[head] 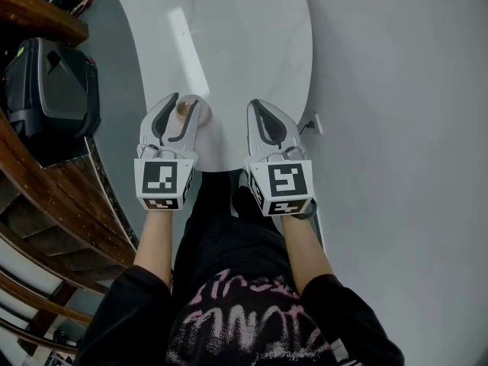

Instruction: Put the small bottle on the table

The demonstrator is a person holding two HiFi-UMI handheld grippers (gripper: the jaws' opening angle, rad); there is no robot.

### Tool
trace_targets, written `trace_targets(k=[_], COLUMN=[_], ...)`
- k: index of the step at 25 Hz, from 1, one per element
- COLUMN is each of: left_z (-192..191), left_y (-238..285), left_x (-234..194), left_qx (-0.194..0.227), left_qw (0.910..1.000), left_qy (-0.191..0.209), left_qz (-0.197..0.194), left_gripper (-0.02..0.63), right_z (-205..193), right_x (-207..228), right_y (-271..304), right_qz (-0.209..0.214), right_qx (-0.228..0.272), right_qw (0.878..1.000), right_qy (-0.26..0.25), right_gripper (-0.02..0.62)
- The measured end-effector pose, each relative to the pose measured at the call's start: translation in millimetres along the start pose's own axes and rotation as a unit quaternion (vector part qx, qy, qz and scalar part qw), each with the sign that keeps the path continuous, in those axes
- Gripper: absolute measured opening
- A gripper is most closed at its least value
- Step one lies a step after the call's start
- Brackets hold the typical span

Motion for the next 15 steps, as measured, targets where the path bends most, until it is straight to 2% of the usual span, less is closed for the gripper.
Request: trace_targets(k=[5,11,15], left_z=[9.3,13.2,21.2], left_y=[-12.2,-24.5,-32.1], left_x=[0.1,3.9,3.9], left_qx=[0.007,0.014,0.019], left_qw=[0.9999,0.9998,0.9995], left_qy=[-0.008,0.004,0.004], left_qz=[0.006,0.016,0.023], left_gripper=[0.135,0.111,0.073], right_z=[11.2,14.0,19.9], right_x=[-7.6,-11.2,-13.4], right_y=[-7.7,-17.8,-23.5], right_qz=[0.003,0.007,0.010], right_qx=[0.010,0.017,0.020], right_qw=[1.000,1.000,1.000], right_qy=[-0.007,-0.013,-0.020], right_gripper=[0.011,0.011,0.011])
Point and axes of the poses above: the fingertips, and each gripper's own axes: y forward along the fingers, x to its right, z out of its top, the point moved 3 cm from there along -y, backward along the fingers, and after that the axes turned 8 degrees about y, right-handed, at the moved point
